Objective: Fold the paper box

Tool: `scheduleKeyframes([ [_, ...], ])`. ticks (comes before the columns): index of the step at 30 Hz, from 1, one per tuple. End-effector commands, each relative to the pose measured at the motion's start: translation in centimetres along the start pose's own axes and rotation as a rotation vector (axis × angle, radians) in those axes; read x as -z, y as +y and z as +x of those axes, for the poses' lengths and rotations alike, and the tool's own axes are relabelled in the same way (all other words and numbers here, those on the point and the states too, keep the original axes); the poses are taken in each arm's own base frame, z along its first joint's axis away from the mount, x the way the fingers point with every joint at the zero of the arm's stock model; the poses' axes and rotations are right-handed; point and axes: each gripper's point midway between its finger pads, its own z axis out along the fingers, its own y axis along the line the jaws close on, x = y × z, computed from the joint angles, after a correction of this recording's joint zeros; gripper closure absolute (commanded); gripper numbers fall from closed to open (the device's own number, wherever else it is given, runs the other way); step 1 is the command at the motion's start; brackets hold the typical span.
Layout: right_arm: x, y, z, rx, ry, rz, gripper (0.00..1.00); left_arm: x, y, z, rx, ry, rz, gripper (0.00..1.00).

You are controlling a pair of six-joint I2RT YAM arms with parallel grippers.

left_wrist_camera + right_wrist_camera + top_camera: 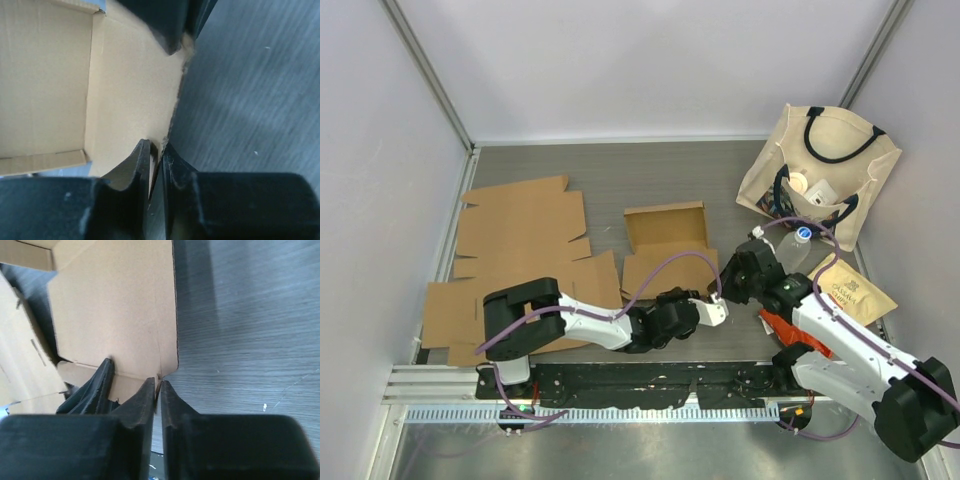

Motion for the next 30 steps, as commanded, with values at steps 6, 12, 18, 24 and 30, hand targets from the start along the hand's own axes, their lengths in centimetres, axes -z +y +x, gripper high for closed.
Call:
scheduleKeyframes([
  [6, 8.2, 5.0, -9.1, 0.226, -0.341, -0.047, 0.34, 2.6, 6.6, -5.7, 0.184, -0.098, -0.179, 1.0],
  [12, 13.6, 5.4, -15.0, 0.301, -0.578, 0.086, 0.3, 4.9, 14.0, -9.7, 0.617, -0.084, -0.224, 1.0],
  [18, 15.3, 4.6, -17.6, 0.362, -0.66, 0.224, 0.3, 6.4, 23.5, -11.7, 1.142, -0.047, -0.254, 1.0],
  [24, 13.7, 10.8, -13.8, 0.704, -0.517, -0.136, 0.29, 6.3, 28.9, -7.3, 1.52, 0.198, -0.462, 1.0],
  [30, 13.3, 17.7, -8.4, 0.94, -0.555, -0.289, 0.26, 7.0, 30.1, -3.5, 1.75, 0.382, -0.618, 1.0],
])
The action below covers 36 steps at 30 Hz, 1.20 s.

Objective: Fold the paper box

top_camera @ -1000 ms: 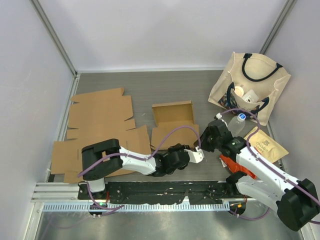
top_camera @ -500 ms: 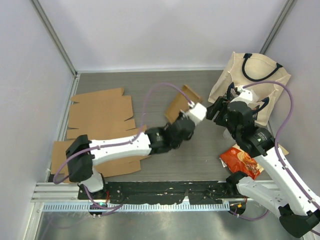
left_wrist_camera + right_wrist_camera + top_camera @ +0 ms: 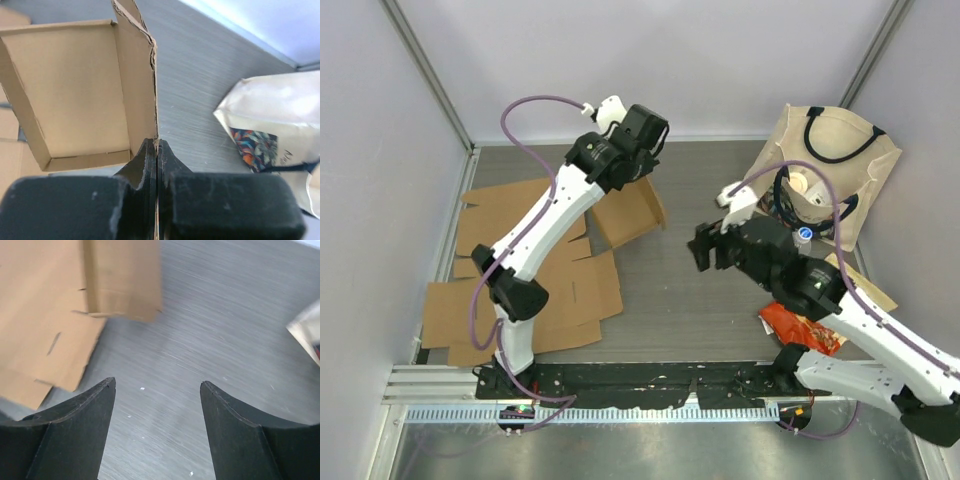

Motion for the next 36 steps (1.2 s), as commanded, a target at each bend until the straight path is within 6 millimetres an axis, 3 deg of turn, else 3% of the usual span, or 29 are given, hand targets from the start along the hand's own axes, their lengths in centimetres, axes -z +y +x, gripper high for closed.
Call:
scheduleKeyframes([
  [1, -0.7, 5.1, -3.1, 0.15, -0.136, -0.071, 0.26, 0.4, 5.1, 2.3, 0.174, 0.111, -0.248, 1.0],
  [5, -2.8, 7.0, -5.4, 0.141, -0.222, -0.062, 0.26, 0.5, 6.0, 1.9, 0.263, 0.117, -0.273, 1.0],
  [8, -4.3, 9.4, -5.9, 0.165, -0.238, -0.135, 0.27, 0.6, 6.6, 2.0, 0.324, 0.145, -0.282, 1.0],
  [9, -5.3, 10.3, -5.2, 0.184, -0.211, -0.155, 0.28, 0.6, 6.7, 2.1, 0.336, 0.154, -0.283, 1.0],
  [10, -5.7, 10.6, -5.3, 0.18, -0.209, -0.155, 0.28, 0.5, 6.9, 2.1, 0.35, 0.165, -0.29, 1.0],
  [13, -7.5, 8.8, -5.8, 0.197, -0.232, -0.002, 0.32, 0.7, 7.4, 2.6, 0.37, 0.199, -0.303, 1.0],
  [16, -8.7, 8.3, -6.3, 0.225, -0.296, 0.06, 0.45, 0.9, 7.5, 2.6, 0.397, 0.224, -0.294, 1.0],
  [17, -9.0, 8.1, -6.4, 0.241, -0.296, 0.078, 0.58, 1.1, 7.5, 2.9, 0.409, 0.249, -0.288, 1.0],
  [19, -9.5, 7.8, -6.2, 0.28, -0.285, 0.106, 0.65, 0.8, 7.5, 2.8, 0.435, 0.259, -0.272, 1.0],
  [22, -9.6, 7.9, -6.0, 0.306, -0.275, 0.1, 0.86, 0.7, 6.9, 2.5, 0.454, 0.273, -0.226, 1.0],
  [23, -9.4, 7.5, -6.0, 0.305, -0.276, 0.105, 0.98, 0.7, 6.9, 2.5, 0.437, 0.276, -0.209, 0.89],
  [25, -9.6, 7.1, -5.8, 0.311, -0.257, 0.079, 0.99, 0.7, 6.0, 1.7, 0.426, 0.255, -0.141, 0.64],
  [26, -9.8, 6.1, -5.8, 0.304, -0.248, 0.078, 0.99, 0.7, 5.8, 1.5, 0.416, 0.252, -0.119, 0.34],
  [27, -9.5, 5.4, -6.2, 0.295, -0.254, 0.067, 0.99, 0.6, 5.3, 0.9, 0.374, 0.24, -0.068, 0.25],
  [28, -9.7, 5.7, -5.1, 0.321, -0.202, -0.008, 0.99, 1.1, 5.7, 0.5, 0.353, 0.24, -0.034, 0.19],
  [29, -9.6, 5.1, -5.6, 0.31, -0.186, -0.035, 0.99, 1.2, 5.7, 0.1, 0.304, 0.227, 0.008, 0.13],
  [30, -9.5, 2.9, -6.1, 0.294, -0.173, -0.017, 0.99, 1.3, 4.7, -1.8, 0.205, 0.163, 0.126, 0.12],
  [31, -9.2, 2.8, -5.6, 0.298, -0.139, -0.068, 0.99, 2.0, 6.1, -1.4, 0.153, 0.186, 0.196, 0.11],
  [32, -8.8, 2.2, -5.6, 0.3, -0.134, -0.082, 0.99, 2.6, 6.3, -2.0, 0.112, 0.157, 0.284, 0.11],
  [33, -8.3, 0.8, -5.9, 0.303, -0.135, -0.077, 0.99, 3.4, 4.4, -4.6, 0.098, 0.043, 0.466, 0.08],
  [34, -7.1, 0.4, -6.1, 0.307, -0.141, -0.096, 0.99, 0.6, 8.4, -2.3, 0.07, 0.051, 0.44, 0.06],
  [35, -6.4, 1.8, -5.8, 0.319, -0.144, -0.211, 0.99, 3.7, 8.0, -3.3, 0.067, -0.01, 0.587, 0.03],
  [36, -5.9, 1.8, -5.8, 0.322, -0.145, -0.251, 0.99, 4.8, 7.1, -5.7, 0.069, -0.149, 0.719, 0.02],
])
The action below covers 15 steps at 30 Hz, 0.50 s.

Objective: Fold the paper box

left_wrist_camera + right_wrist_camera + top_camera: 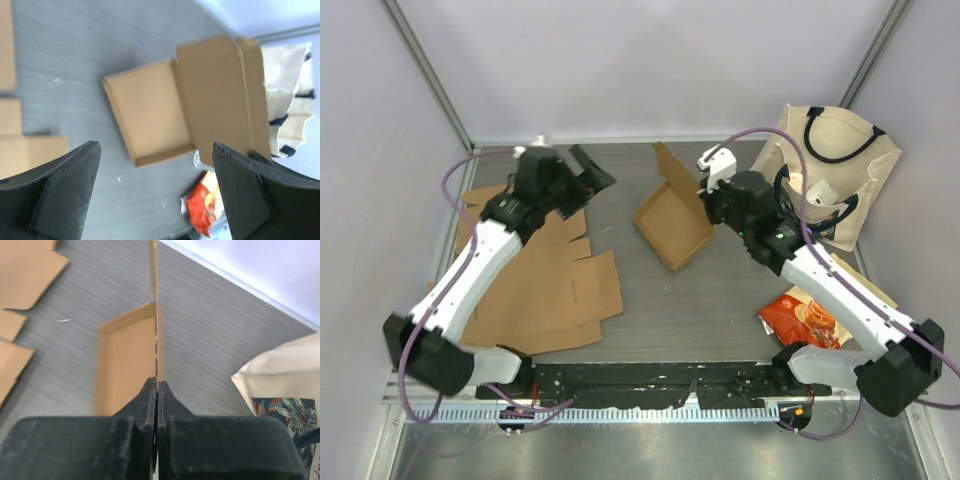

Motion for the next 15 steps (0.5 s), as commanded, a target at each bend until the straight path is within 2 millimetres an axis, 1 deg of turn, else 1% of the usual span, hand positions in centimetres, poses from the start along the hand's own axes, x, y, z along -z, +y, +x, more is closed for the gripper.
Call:
scheduleKeyframes([
  [1, 4.9, 0.6, -3.8, 0.006, -0.13, -0.262, 0.99, 3.8, -2.2, -4.5, -0.218, -0.28, 0.559, 0.02],
  [2, 5.6, 1.5, -4.3, 0.0, -0.152, -0.36, 0.99, 4.9, -3.5, -4.7, -0.286, -0.321, 0.688, 0.02],
  [3, 6.0, 1.5, -4.4, -0.009, -0.159, -0.387, 0.99, 4.0, -2.8, -4.1, -0.319, -0.316, 0.702, 0.02],
  [4, 6.1, 1.0, -4.2, -0.022, -0.148, -0.408, 0.99, 3.0, -2.3, -3.4, -0.376, -0.298, 0.714, 0.03],
  [5, 6.6, 1.6, -4.5, -0.021, -0.155, -0.466, 0.99, 0.9, -1.9, -1.7, -0.405, -0.193, 0.739, 0.04],
  [6, 6.7, 1.7, -4.3, -0.027, -0.142, -0.492, 0.99, 0.2, -2.0, -1.1, -0.427, -0.145, 0.772, 0.05],
  [7, 6.7, 1.4, -3.4, -0.034, -0.101, -0.505, 0.99, -0.2, -2.7, -1.0, -0.438, -0.118, 0.804, 0.07],
  [8, 6.5, 1.7, -3.4, -0.041, -0.081, -0.546, 0.99, -1.3, -2.9, -0.3, -0.429, -0.073, 0.873, 0.07],
  [9, 6.5, 1.8, -2.7, -0.058, -0.041, -0.563, 0.99, -1.4, -3.0, 0.1, -0.413, -0.061, 0.925, 0.07],
  [10, 6.4, 1.5, -2.5, -0.067, -0.033, -0.566, 0.99, -1.2, -3.4, 0.3, -0.411, -0.059, 0.981, 0.07],
  [11, 6.4, 2.0, -2.3, -0.08, -0.025, -0.601, 0.99, -0.4, -4.2, 0.1, -0.427, -0.099, 1.066, 0.07],
  [15, 6.1, 2.4, -1.7, -0.114, -0.003, -0.653, 0.99, -1.3, -3.7, 0.9, -0.466, -0.07, 1.091, 0.1],
])
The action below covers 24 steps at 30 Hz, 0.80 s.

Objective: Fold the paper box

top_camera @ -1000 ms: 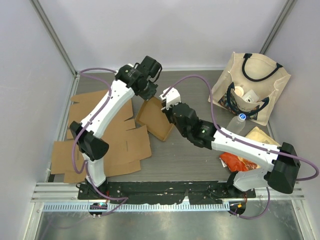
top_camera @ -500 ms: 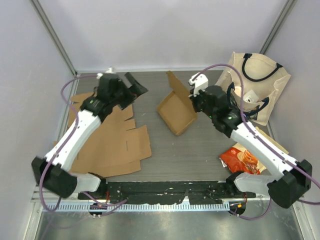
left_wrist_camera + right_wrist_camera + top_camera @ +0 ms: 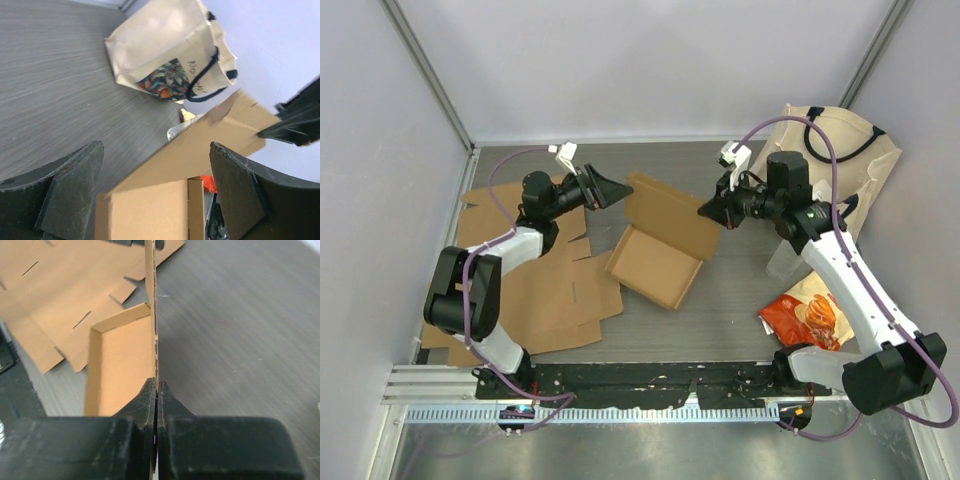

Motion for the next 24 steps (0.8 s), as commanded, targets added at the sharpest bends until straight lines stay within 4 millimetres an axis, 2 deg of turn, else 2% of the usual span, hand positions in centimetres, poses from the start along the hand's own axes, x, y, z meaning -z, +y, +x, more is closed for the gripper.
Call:
scheduleKeyframes([
  [1, 0.2, 2.2, -0.6, -0.02, -0.007, -0.153, 0.99, 0.8, -6.5, -2.0, -0.236, -0.041, 0.297, 0.11],
  [2, 0.1, 2.1, -0.5, -0.027, -0.005, -0.155, 0.99, 0.8, -6.4, -1.9, -0.244, -0.041, 0.301, 0.12],
  [6, -0.3, 2.0, -0.3, -0.041, -0.005, -0.173, 0.99, 0.0, -6.5, -0.7, -0.203, 0.036, 0.353, 0.3],
  [11, -0.4, 1.4, -0.2, -0.053, -0.004, -0.163, 0.99, -0.1, -6.1, 1.3, -0.195, 0.063, 0.384, 0.32],
  [14, -0.3, 1.3, -0.3, -0.052, -0.011, -0.163, 0.99, -0.3, -5.8, 2.1, -0.186, 0.076, 0.38, 0.38],
  [17, -0.4, 0.9, -0.2, -0.061, -0.013, -0.147, 0.99, -0.5, -5.7, 2.4, -0.181, 0.076, 0.378, 0.52],
  [18, -0.5, 0.6, -0.3, -0.06, -0.017, -0.136, 0.99, -0.7, -5.7, 2.6, -0.179, 0.076, 0.375, 0.62],
  [19, -0.7, 0.5, -0.1, -0.089, -0.012, -0.123, 0.99, -0.9, -5.6, 2.8, -0.168, 0.074, 0.361, 0.67],
  [20, -0.8, -0.6, 0.1, -0.107, -0.008, -0.064, 0.99, -1.3, -5.5, 2.7, -0.174, 0.051, 0.342, 0.73],
  [21, -0.9, -1.6, -0.4, -0.118, -0.03, -0.006, 0.89, -1.5, -5.2, 2.6, -0.171, 0.03, 0.316, 0.84],
  [23, -0.7, -3.9, 0.1, -0.28, -0.034, 0.17, 0.63, -1.8, -4.5, 3.3, -0.19, 0.015, 0.269, 0.89],
  [24, 0.8, -7.4, 1.3, -0.358, -0.006, 0.423, 0.47, -2.0, -3.6, 2.9, -0.181, -0.016, 0.195, 0.96],
])
